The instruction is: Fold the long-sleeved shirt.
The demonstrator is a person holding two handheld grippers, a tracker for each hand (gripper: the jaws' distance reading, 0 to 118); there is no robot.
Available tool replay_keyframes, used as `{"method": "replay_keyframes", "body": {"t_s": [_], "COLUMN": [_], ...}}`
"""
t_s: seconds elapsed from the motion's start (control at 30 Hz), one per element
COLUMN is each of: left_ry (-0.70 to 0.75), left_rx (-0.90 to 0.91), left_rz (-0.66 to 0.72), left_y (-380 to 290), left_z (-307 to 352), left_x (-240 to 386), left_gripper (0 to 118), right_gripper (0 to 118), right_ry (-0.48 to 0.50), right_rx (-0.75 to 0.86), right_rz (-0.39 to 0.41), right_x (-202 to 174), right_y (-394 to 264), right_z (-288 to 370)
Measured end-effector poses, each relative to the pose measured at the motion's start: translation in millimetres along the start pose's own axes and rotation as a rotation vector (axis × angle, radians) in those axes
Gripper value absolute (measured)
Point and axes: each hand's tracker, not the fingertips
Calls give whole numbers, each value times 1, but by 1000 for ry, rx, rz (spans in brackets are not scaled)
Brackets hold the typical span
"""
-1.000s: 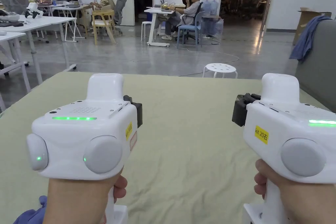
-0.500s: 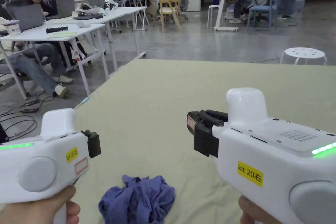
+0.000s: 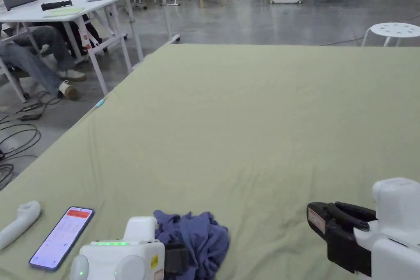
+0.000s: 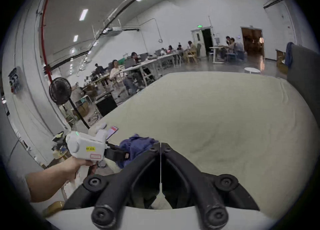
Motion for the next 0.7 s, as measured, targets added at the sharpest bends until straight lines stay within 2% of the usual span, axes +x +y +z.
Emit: {"method": "replay_keyframes", "body": {"t_s": [0.03,0.07,0.13,0.17,0.27,0.37,0.47,0.6,0.7], "left_ry": [37,77,81,77,-59,-152,-264,-454,-441], "left_rx": [-10,-18,28,46,178,285,369,384,366], "left_rz": [-26,-37,-18,-12,-24,-100,-181,-189,-253], "left_y": [-1,0,10,17,48,83,109,133,133], "left_z": [-9,-14,-2,6,51,99,135,153,140], "left_x": [3,6,11,15,39,84,141,216,286], "left_gripper": [46,25,16,16,13,13,12,12,12], "right_gripper": [0,0,0,0,0,0,0,0,0], "right_ry": [-5,-8,-16,-21,-9,-37,-55,-118,-220], "right_rx": [1,5,18,32,100,175,241,331,365], "right_rz": [-6,-14,-36,-48,-121,-175,-189,-204,-212], "right_x": [4,7,13,16,27,43,60,81,99], "right_y": [0,0,3,4,9,18,28,38,38], "right_z": [-1,2,3,5,17,40,73,128,169]}}
